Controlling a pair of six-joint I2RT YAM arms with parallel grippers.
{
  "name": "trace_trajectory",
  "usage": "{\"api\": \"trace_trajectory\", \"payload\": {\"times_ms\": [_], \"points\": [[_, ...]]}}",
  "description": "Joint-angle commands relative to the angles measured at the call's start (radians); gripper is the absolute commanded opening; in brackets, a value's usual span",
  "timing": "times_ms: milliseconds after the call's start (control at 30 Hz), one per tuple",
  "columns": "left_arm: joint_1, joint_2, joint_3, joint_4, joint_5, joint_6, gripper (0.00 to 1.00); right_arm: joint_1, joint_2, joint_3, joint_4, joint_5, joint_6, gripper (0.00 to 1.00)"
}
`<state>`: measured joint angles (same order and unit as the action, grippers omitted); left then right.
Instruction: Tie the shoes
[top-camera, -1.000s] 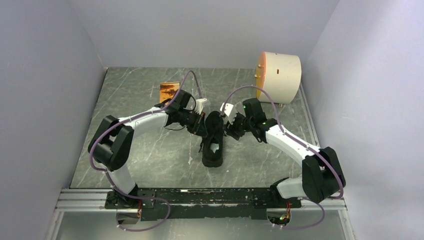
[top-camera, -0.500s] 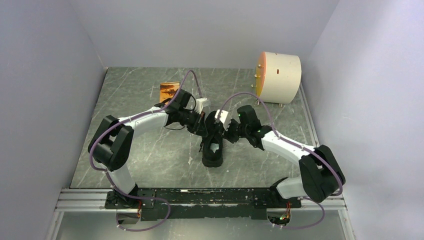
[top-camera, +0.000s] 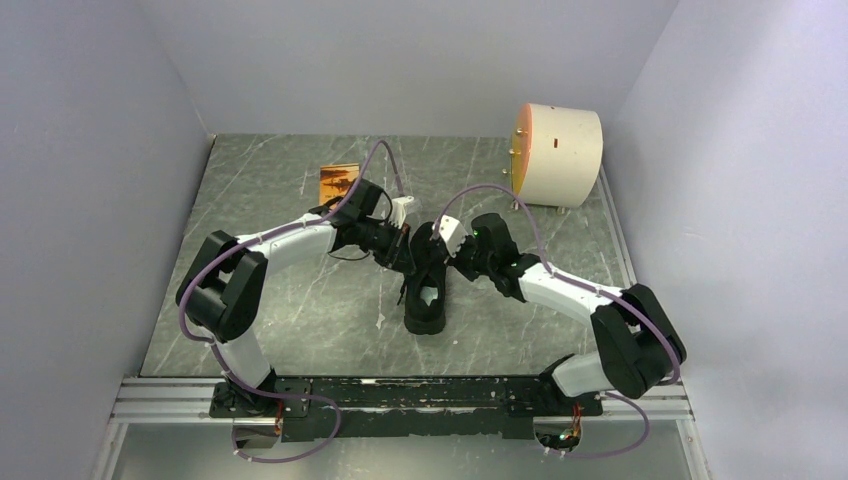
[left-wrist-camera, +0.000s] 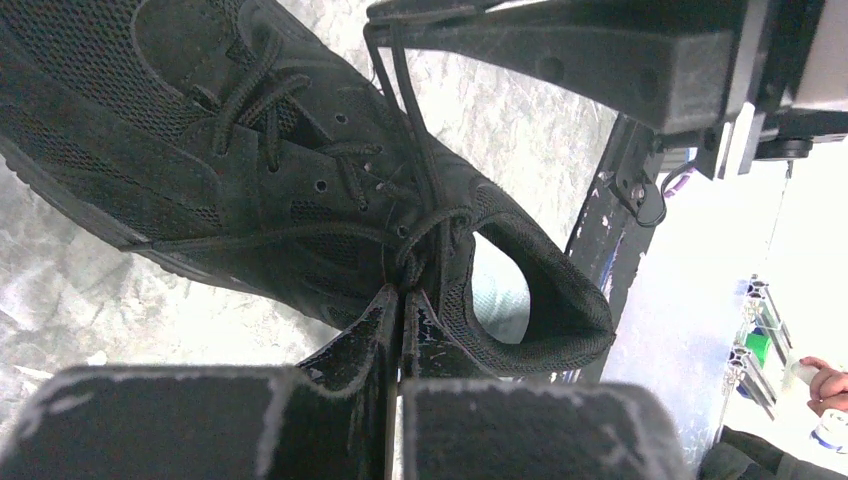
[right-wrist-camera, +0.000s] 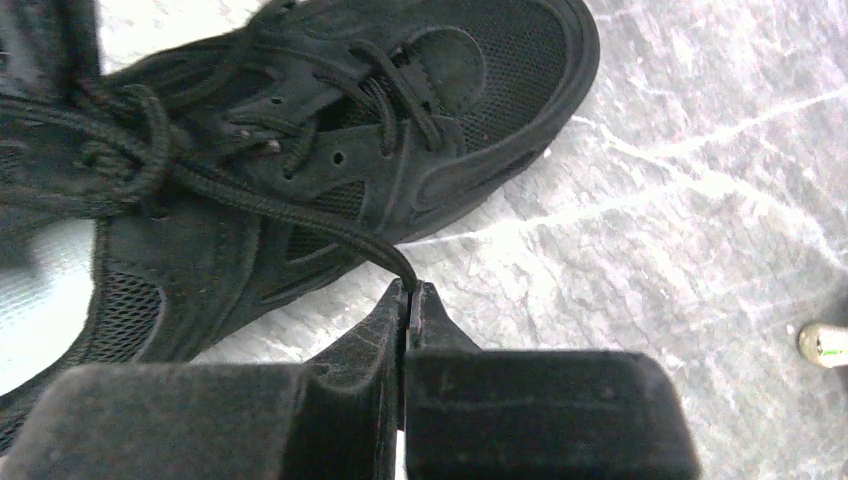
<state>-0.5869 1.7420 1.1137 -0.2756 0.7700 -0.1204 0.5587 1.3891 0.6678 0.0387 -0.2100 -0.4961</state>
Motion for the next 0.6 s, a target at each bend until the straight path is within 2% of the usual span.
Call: {"api": "trace_trajectory", "payload": {"times_ms": [0, 100, 200, 367, 567], "points": [[-0.007, 0.018, -0.007, -0.048, -0.019, -0.012, 0.05, 0.001, 0.023, 0.031, -0.02, 0.096, 0.059, 0.0], [-0.007, 0.032, -0.046, -0.035, -0.016, -0.049, 0.05, 0.002, 0.018, 0.015, -0.016, 0.097, 0.102, 0.0], [-0.007, 0.022, -0.081, -0.021, -0.044, -0.06, 0.05, -0.002, 0.009, -0.018, 0.03, 0.192, 0.158, 0.0], [-0.007, 0.0, -0.091, -0.041, -0.112, -0.046, 0.05, -0.007, 0.015, -0.022, 0.02, 0.208, 0.169, 0.0], [-0.007, -0.013, -0.138, -0.01, -0.124, -0.073, 0.05, -0.029, 0.013, -0.051, 0.041, 0.26, 0.206, 0.0]]}}
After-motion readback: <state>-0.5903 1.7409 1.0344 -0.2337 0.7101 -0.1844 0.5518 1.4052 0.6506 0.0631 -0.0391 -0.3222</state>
